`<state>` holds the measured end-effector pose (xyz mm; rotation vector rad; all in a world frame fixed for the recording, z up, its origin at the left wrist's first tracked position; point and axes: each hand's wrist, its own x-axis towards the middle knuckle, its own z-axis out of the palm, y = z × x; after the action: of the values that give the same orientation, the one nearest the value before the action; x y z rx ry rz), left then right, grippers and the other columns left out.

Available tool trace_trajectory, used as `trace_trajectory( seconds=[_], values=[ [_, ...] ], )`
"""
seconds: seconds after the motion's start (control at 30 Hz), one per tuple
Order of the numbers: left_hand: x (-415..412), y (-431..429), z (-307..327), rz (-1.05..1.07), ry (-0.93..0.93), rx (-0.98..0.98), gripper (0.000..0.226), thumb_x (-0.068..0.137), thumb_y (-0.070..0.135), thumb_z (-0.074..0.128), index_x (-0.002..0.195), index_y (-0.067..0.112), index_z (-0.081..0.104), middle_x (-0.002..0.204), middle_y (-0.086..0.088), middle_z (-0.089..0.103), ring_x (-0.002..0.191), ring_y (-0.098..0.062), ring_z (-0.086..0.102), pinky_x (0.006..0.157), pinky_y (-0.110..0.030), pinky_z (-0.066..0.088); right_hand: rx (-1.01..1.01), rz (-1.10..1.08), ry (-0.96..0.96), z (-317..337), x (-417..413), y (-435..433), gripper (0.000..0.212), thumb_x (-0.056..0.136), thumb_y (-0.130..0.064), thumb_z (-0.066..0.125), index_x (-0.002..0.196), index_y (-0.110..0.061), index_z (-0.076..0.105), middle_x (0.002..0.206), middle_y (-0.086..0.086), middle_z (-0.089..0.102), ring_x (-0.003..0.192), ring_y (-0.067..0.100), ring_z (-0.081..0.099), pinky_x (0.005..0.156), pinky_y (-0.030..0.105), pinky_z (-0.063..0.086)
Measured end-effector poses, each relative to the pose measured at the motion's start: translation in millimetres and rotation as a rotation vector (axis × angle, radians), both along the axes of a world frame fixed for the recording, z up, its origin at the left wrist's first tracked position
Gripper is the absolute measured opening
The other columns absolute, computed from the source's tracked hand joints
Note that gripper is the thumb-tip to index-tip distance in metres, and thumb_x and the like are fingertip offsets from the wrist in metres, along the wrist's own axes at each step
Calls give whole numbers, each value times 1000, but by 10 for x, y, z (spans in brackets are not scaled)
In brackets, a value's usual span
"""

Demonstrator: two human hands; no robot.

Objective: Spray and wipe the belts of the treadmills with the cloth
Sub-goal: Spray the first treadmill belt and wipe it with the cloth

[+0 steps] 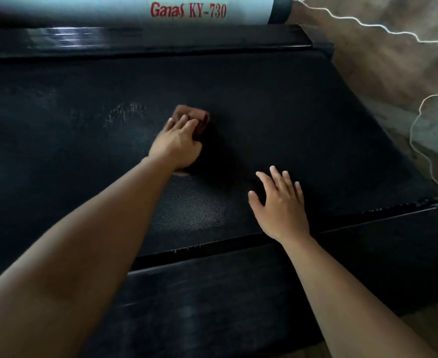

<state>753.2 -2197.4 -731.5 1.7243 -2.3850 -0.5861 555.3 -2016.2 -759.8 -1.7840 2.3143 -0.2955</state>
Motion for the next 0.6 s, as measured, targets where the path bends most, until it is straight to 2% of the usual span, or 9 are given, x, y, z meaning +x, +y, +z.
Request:
trace_trajectory(
  seconds=[0.13,0.23,0.33,0.43,0.53,0.6],
  values=[
    [-462,298,-31,-204,-10,-36,66,99,35,48,159,27,22,168,-1,11,155,-23,1,124,-32,0,-11,9,-8,-7,-20,0,54,100,-50,38,151,-33,31,165,0,16,153,23,6,124,45,3],
    [-414,635,-105,-273,34,-38,63,101,48,47,158,33,23,168,4,12,155,-18,1,126,-35,5,-19,-3,-45,5,-14,1,50,102,-39,40,151,-34,32,165,-1,16,153,22,6,124,44,3],
    [-98,963,-171,-284,68,-35,64,99,53,48,156,38,25,167,7,15,155,-16,2,126,-39,11,-20,-10,-85,9,-27,7,49,102,-31,40,151,-34,34,166,-3,14,153,19,4,124,40,1],
    [306,1205,-175,-282,-6,-32,63,98,57,44,156,44,21,166,14,9,155,-13,1,126,-38,9,-53,-24,-127,8,-58,22,47,102,-26,42,149,-30,39,165,-1,19,153,19,7,124,37,2],
    [581,1095,-124,-263,-121,-63,65,96,66,36,155,46,18,165,15,9,155,-18,5,126,-38,7,-53,-33,-129,16,-66,40,46,102,-24,43,148,-29,42,164,-1,22,153,21,9,124,38,3],
    [594,843,-103,-214,-154,-77,66,98,62,39,157,43,17,166,12,10,155,-21,5,126,-39,8,-44,-24,-120,35,-87,72,46,102,-26,44,147,-29,43,163,0,23,153,22,10,124,39,4]
  ],
)
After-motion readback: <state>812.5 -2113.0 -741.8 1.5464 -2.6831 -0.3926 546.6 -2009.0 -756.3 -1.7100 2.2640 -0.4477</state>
